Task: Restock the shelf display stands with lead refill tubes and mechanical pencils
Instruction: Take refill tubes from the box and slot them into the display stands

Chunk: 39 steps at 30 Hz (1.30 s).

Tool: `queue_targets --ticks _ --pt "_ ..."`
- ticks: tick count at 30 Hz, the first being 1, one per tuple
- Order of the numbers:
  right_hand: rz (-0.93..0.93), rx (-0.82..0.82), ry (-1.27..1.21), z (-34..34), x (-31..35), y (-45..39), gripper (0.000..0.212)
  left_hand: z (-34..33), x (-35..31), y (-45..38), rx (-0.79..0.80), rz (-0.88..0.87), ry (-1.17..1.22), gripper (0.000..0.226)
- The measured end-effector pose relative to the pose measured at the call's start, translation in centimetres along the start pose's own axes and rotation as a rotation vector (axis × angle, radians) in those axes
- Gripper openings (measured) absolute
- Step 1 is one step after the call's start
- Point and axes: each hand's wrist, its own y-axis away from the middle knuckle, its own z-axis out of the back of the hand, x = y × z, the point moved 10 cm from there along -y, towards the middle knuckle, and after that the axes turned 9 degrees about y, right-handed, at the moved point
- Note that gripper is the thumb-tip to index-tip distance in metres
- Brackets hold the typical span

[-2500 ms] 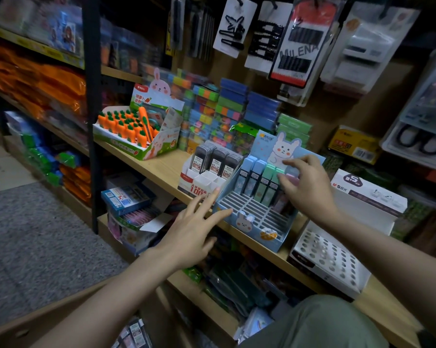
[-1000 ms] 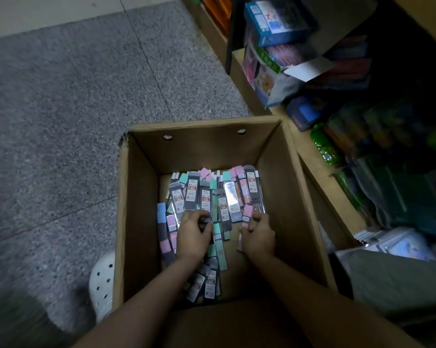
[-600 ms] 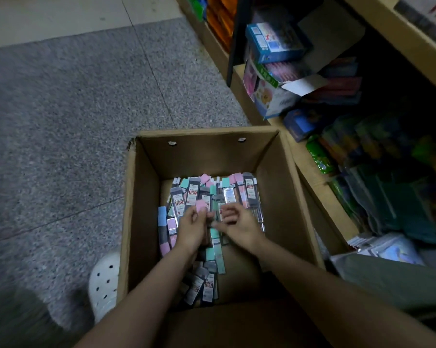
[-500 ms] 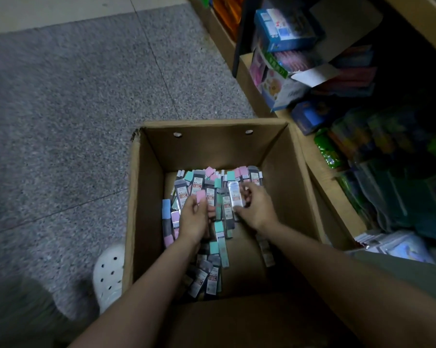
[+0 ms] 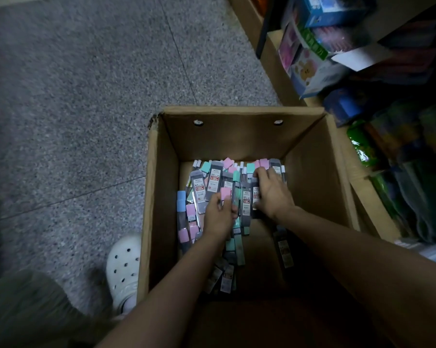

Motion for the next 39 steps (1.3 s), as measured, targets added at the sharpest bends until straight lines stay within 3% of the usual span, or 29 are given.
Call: queue_targets --ticks 3,5,8,11,17,20,23,28,39 --pt "0.048 -0.077 -0.107 1.2 0.6 1.5 0.049 -0.1 -0.7 0.5 0.009 -0.008 -0.059 0.016" --pt "0.085 -0.099 -0.203 2.3 0.9 2.9 0.041 -0.8 -1.7 1.0 0.051 -0.003 -0.132 0.021" --pt "0.115 -0.186 -0.352 6.8 0.5 4.5 0.039 -3.1 -5.4 2.0 0.17 -0.067 -0.2 0.038" --pt "0.129 -0.318 -0.433 14.7 -0.7 6.0 0.04 -6.3 -11.9 3.6 0.308 -0.283 -0.37 0.059" --pt "0.199 -0.609 -0.397 30.0 -3.4 13.0 0.034 -15.3 -21.6 10.7 0.72 -0.525 -0.743 0.058" --pt "0.158 -0.702 -0.434 34.1 -5.5 16.7 0.031 -18.2 -23.7 13.9 0.795 -0.569 -0.829 0.059" --pt "0.124 -0.763 -0.412 37.1 -7.4 19.6 0.027 -20.4 -25.8 16.8 0.844 -0.611 -0.697 0.054" --pt "0.01 -0.864 -0.3 41.2 -10.8 23.9 0.023 -23.1 -28.4 18.2 0.742 -0.522 -0.316 0.059" --pt "-0.175 -0.997 -0.136 51.7 -15.2 27.5 0.019 -28.1 -31.9 21.3 0.912 -0.553 -0.24 0.064"
